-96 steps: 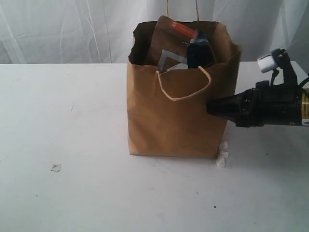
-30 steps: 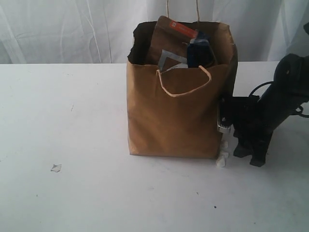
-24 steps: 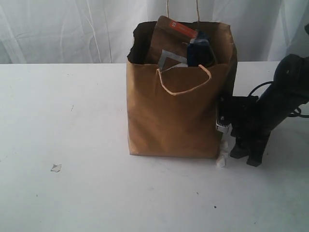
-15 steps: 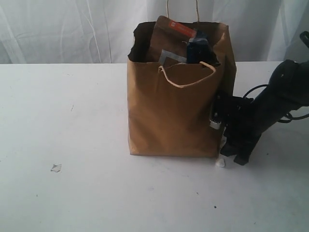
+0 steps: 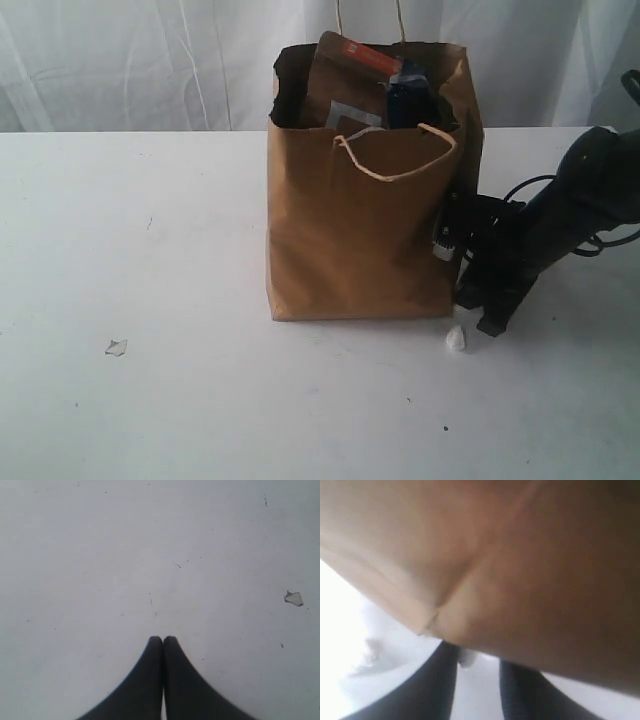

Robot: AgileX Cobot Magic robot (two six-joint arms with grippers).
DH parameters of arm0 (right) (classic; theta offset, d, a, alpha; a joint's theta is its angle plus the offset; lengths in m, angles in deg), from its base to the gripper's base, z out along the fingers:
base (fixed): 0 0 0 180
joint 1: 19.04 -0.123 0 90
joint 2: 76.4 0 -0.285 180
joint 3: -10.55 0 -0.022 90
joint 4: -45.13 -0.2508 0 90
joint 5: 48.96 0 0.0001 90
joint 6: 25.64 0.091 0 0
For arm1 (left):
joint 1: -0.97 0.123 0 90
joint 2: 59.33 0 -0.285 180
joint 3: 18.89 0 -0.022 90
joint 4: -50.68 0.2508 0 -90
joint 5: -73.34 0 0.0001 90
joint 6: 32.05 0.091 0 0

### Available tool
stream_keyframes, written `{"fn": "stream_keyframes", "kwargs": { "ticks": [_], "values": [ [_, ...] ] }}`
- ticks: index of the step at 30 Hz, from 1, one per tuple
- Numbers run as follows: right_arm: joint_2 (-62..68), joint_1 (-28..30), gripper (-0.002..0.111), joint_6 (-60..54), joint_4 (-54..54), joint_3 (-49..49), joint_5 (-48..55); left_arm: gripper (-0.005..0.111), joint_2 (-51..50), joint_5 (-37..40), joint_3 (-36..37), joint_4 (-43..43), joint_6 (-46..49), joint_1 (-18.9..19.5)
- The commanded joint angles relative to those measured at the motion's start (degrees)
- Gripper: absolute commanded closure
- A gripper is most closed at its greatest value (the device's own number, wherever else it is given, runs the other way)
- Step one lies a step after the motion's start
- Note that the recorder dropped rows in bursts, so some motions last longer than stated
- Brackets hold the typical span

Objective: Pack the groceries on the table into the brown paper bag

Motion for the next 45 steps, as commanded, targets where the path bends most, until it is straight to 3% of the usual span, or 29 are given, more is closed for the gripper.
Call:
{"fn": "stream_keyframes", "kwargs": {
  "ticks": [1, 4, 14, 19, 22, 26, 28, 33, 40, 44, 45],
  "values": [
    [-1.32, -0.05, 0.097, 1.43, -0.50, 0.11, 6.03, 0.107, 0.28, 2.21, 0.42, -0.02, -0.05, -0.19],
    [-3.32, -0.05, 0.108, 5.95, -0.23, 0.11, 9.25, 0.107, 0.28, 2.21, 0.42, -0.02, -0.05, -0.19],
    [-10.86, -0.05, 0.108, 13.01, -0.23, 0.11, 14.60, 0.107, 0.28, 2.21, 0.42, -0.02, -0.05, -0.19],
    [-10.47, -0.05, 0.107, 27.33, 6.16, -2.49, 10.20, 0.107, 0.28, 2.21, 0.42, -0.02, -0.05, -0.19],
    [-9.48, -0.05, 0.092, 33.67, 8.05, -2.50, 9.52, 0.107, 0.28, 2.21, 0.42, -0.02, -0.05, -0.19],
    [-7.15, -0.05, 0.065, 38.23, 11.14, -2.50, 1.18, 0.107, 0.28, 2.21, 0.42, -0.02, -0.05, -0.19],
    [-5.93, -0.05, 0.062, 38.23, 10.29, -2.50, -1.95, 0.107, 0.28, 2.21, 0.42, -0.02, -0.05, -0.19],
    [-2.97, -0.05, 0.062, 37.67, 2.62, -2.50, -4.48, 0.107, 0.28, 2.21, 0.42, -0.02, -0.05, -0.19],
    [-0.43, -0.05, 0.062, 37.61, 2.31, -2.50, -5.49, 0.107, 0.28, 2.21, 0.42, -0.02, -0.05, -0.19],
    [0.12, -0.05, 0.074, 37.61, 2.31, -2.50, -5.87, 0.107, 0.28, 2.21, 0.42, -0.02, -0.05, -0.19],
    [0.12, -0.05, 0.083, 37.61, 2.31, -2.50, -5.25, 0.107, 0.28, 2.21, 0.42, -0.02, -0.05, -0.19]
  ]
}}
